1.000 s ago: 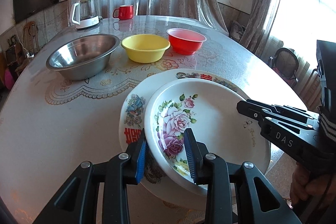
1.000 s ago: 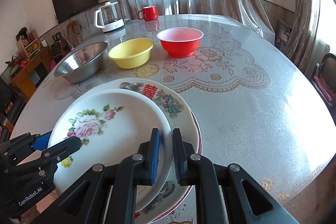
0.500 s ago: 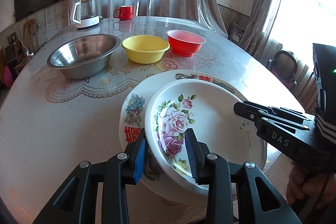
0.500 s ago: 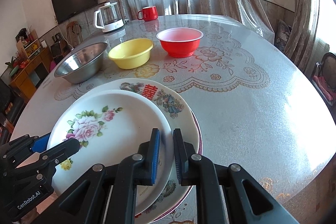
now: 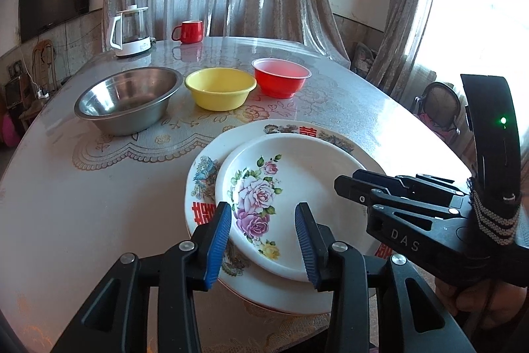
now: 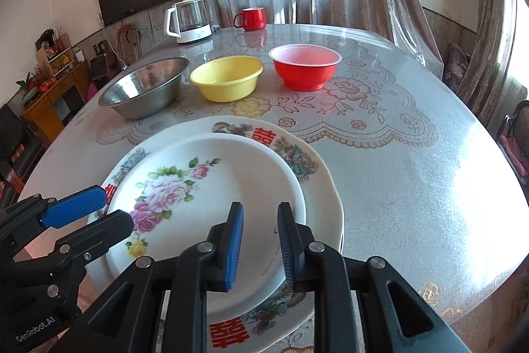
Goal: Organize plates and bowls
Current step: 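Set the rose plate onto the double-happiness plate and open both tools, then move both tools to the rim of the steel bowl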
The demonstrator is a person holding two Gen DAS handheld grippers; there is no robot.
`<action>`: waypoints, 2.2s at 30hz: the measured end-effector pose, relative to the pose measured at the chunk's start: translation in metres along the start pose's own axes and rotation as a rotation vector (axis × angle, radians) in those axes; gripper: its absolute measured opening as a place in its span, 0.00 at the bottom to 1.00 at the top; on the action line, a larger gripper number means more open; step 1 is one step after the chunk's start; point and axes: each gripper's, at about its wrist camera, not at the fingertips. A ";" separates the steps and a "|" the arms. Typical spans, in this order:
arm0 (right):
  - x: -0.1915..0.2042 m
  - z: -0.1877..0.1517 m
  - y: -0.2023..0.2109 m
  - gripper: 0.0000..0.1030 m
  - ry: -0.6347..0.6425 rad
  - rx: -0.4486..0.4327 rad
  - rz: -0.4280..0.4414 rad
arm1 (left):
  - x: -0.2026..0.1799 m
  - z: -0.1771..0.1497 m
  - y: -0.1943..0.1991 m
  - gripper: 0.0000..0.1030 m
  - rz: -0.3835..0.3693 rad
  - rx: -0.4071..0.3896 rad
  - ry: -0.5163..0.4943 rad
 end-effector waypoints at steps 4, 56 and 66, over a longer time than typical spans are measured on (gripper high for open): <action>0.005 -0.002 -0.002 0.20 0.028 0.018 0.003 | 0.012 0.000 -0.001 0.39 0.055 0.013 0.043; 0.046 0.029 -0.020 0.33 0.021 0.068 0.202 | 0.100 -0.014 -0.001 0.47 0.183 0.062 0.288; 0.064 0.049 -0.032 0.33 0.034 0.082 0.252 | 0.128 -0.001 -0.001 0.47 0.236 0.031 0.312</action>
Point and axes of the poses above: each gripper's, at about its wrist camera, not at the fingertips, and y roughly against the way its jaws point, x to its left, z to its top, and after that the axes turned 5 degrees about -y, right-handed
